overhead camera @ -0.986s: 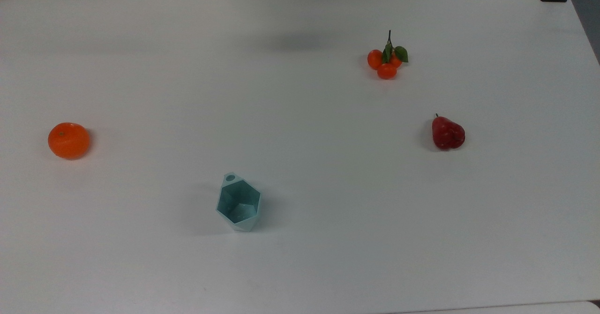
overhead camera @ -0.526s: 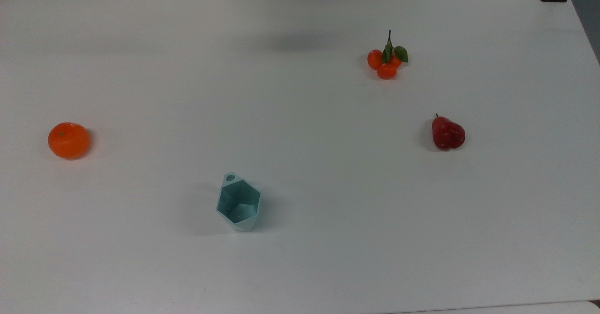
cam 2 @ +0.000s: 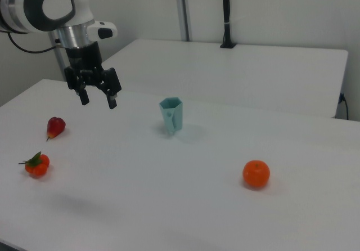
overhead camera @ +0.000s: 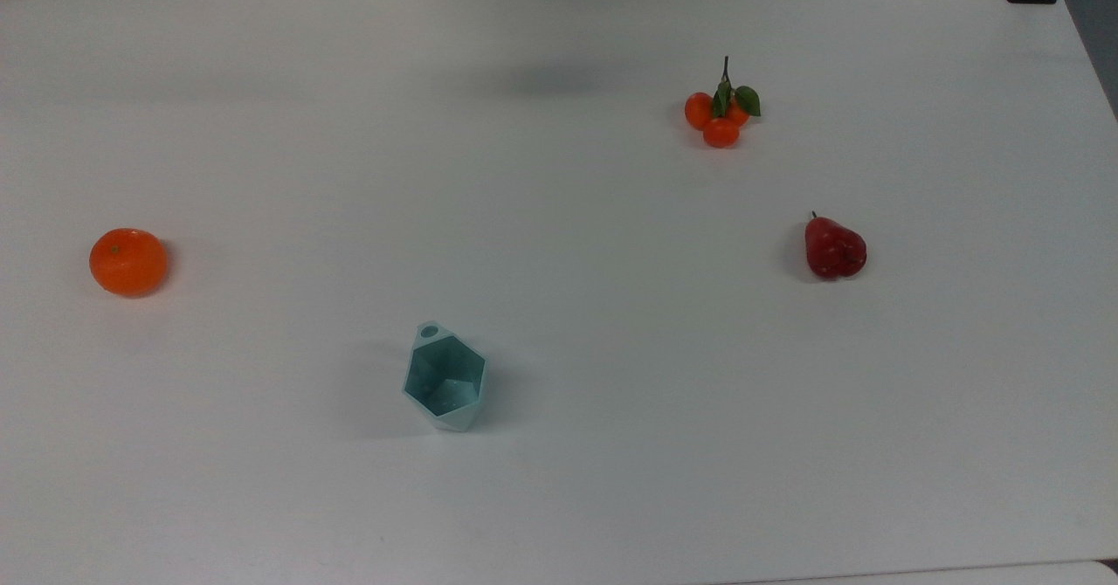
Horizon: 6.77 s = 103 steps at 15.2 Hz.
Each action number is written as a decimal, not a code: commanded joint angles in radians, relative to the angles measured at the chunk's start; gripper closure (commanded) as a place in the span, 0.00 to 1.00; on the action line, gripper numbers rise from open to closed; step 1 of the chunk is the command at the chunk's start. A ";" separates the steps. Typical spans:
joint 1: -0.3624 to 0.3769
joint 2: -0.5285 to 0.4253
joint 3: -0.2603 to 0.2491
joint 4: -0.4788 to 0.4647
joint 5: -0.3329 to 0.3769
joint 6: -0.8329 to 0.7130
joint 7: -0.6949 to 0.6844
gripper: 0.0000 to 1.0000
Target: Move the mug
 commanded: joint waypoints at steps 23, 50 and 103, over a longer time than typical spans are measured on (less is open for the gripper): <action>-0.047 0.467 -0.025 0.224 0.030 0.556 -0.103 0.00; 0.013 0.670 -0.012 0.219 -0.033 0.897 -0.020 0.62; 0.085 -0.013 -0.009 -0.655 -0.073 0.808 0.230 0.57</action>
